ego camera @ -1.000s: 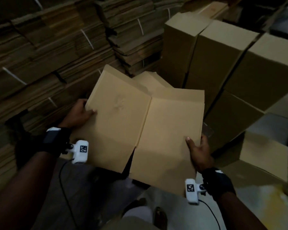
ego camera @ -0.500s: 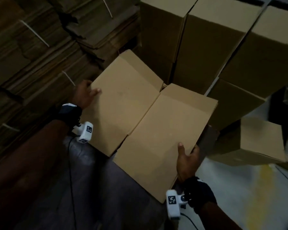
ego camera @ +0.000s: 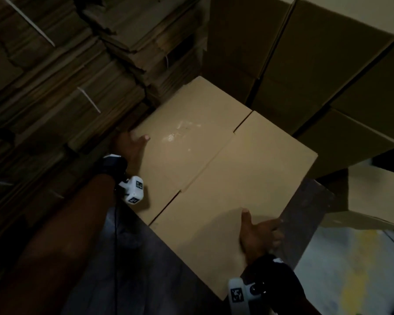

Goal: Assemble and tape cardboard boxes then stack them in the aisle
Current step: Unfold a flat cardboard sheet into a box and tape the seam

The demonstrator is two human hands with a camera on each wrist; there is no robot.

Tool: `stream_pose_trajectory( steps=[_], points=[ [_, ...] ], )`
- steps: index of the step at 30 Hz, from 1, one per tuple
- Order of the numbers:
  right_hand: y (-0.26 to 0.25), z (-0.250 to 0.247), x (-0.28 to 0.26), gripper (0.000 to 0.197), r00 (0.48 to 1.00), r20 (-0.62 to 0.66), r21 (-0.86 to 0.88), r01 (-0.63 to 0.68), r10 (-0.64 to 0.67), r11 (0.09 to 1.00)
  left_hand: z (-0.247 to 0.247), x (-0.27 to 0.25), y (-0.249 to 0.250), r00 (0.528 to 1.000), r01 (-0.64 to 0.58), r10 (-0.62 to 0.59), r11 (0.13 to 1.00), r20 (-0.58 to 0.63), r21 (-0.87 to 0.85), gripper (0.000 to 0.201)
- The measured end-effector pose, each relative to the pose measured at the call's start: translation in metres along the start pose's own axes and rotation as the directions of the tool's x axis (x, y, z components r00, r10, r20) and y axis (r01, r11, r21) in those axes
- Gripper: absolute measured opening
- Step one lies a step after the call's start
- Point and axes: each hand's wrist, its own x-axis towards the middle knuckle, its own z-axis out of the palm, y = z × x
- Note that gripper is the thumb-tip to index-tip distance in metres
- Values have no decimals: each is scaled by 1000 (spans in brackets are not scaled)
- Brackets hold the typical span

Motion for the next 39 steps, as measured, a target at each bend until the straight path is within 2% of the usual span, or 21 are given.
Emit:
stream_pose_trajectory(
  steps=[5,8,13,16,20,24,27,29,33,36,39],
  points=[
    [-10,-1,16,113,999,-33,-27,-9,9,1000,-4,-13,-1,999,-1,5,995,-45,103,78],
    [-12,-4,17,113,999,-45,-32,6,-7,999,-5,-16,-13,997,17,-9,995,-77,97,88],
    [-11,-14,6,110,999,-30,-84,43,-46,996,-1,-22,-33,988,0,14,996,-155,94,83],
    [-7,-14,8,111,999,-8,-106,42,-43,993,3,-13,-52,989,43,-30,995,-144,90,82],
    [1,-15,14,113,997,49,-132,63,-57,989,-3,-29,-33,986,59,-41,993,-163,107,78],
    [1,-25,15,106,993,74,-124,97,-88,988,1,-37,-33,995,18,2,979,-97,205,97],
    [1,-43,15,93,983,54,-71,181,-177,981,10,-89,11,993,-63,85,970,-84,235,79],
    [6,-59,21,84,955,53,-49,293,-291,955,27,-134,35,986,-152,161,974,-42,165,65],
    [21,-98,39,67,838,70,13,542,-541,840,70,-213,67,944,-328,325,942,57,63,48],
    [34,-130,50,50,737,93,12,672,-670,740,105,-264,92,898,-427,417,903,140,44,49],
    [60,-167,72,39,652,45,-31,759,-757,651,145,-314,122,855,-494,479,869,198,31,49]
  ],
)
